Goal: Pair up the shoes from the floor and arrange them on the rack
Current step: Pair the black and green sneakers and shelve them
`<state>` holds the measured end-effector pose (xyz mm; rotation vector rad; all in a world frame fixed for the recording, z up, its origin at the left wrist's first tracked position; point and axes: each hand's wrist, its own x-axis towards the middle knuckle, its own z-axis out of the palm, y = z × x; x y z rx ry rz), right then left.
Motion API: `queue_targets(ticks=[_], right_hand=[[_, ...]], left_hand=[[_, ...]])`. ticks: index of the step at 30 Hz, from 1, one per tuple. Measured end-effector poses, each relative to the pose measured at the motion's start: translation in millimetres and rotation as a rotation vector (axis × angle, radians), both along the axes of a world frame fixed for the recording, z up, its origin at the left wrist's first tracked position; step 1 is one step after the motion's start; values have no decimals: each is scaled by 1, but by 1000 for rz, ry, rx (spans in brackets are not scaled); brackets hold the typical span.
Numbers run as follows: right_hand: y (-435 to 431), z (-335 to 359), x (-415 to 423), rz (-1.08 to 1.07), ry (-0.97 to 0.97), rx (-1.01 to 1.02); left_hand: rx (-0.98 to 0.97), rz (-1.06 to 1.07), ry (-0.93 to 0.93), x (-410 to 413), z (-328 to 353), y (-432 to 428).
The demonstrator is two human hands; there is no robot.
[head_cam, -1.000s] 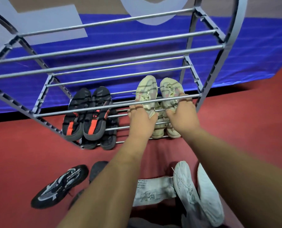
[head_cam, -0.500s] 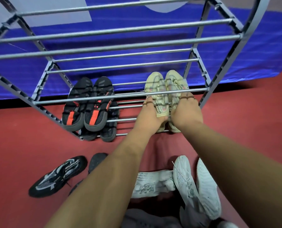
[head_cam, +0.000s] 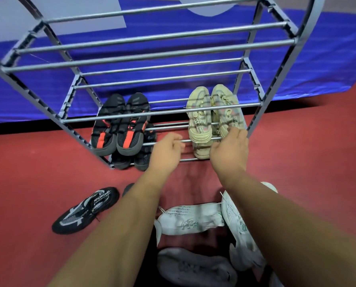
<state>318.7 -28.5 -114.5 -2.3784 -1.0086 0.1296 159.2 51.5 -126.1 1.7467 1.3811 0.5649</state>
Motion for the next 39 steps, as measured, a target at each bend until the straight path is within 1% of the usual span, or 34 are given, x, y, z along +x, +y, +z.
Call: queue_targets(ticks=[2, 4, 5, 7, 10, 12, 14, 16, 20, 23, 26, 27, 29, 31, 32, 33, 35, 37, 39], right_hand=[[-6, -9, -15, -3, 78, -28], [-12, -23, -29, 67, 184, -102], [-14, -31, -37, 140, 223, -160], [-22, -46, -55, 354, 264, -353], [-38, -63, -86, 595, 269, -603], [-49, -71, -103, 675, 235, -697], [-62, -80, -117, 712, 196, -764], [-75, -88, -124, 728, 196, -803], [-93, -96, -128, 751, 214, -827], [-97, -98, -130, 780, 180, -832], [-98, -101, -132, 801, 159, -844], [-97, -101, -132, 815, 148, -841], [-95, -101, -133, 813, 148, -838], [-92, -100, -135, 781, 179, -804], [-89, -99, -136, 756, 201, -762], [-87, -98, -137, 727, 236, -702], [-80, -90, -140, 678, 358, -554], [-71, -80, -142, 636, 529, -440], [-61, -74, -142, 621, 630, -388]], left_hand=[[-107, 15, 16, -33, -15, -16], [-138, 43, 88, -70, -33, -31], [-134, 67, 128, -87, -41, -38], [-118, 128, 248, -118, -55, -54], [-88, 225, 437, -150, -69, -78], [-136, 199, 599, -168, -79, -96], [-249, 117, 721, -183, -89, -114], [-283, 44, 713, -193, -95, -126], [-320, 103, 625, -206, -100, -117], [-320, 105, 709, -218, -104, -109], [-224, 53, 895, -228, -99, -105], [-218, 27, 942, -231, -96, -103], [-304, -12, 959, -236, -94, -100], [-388, -2, 884, -241, -95, -100], [-368, 9, 807, -242, -98, -102], [-296, 5, 718, -243, -100, -105], [-38, -31, 572, -245, -101, -110], [212, -55, 536, -243, -94, -110], [413, -89, 558, -236, -86, -105]])
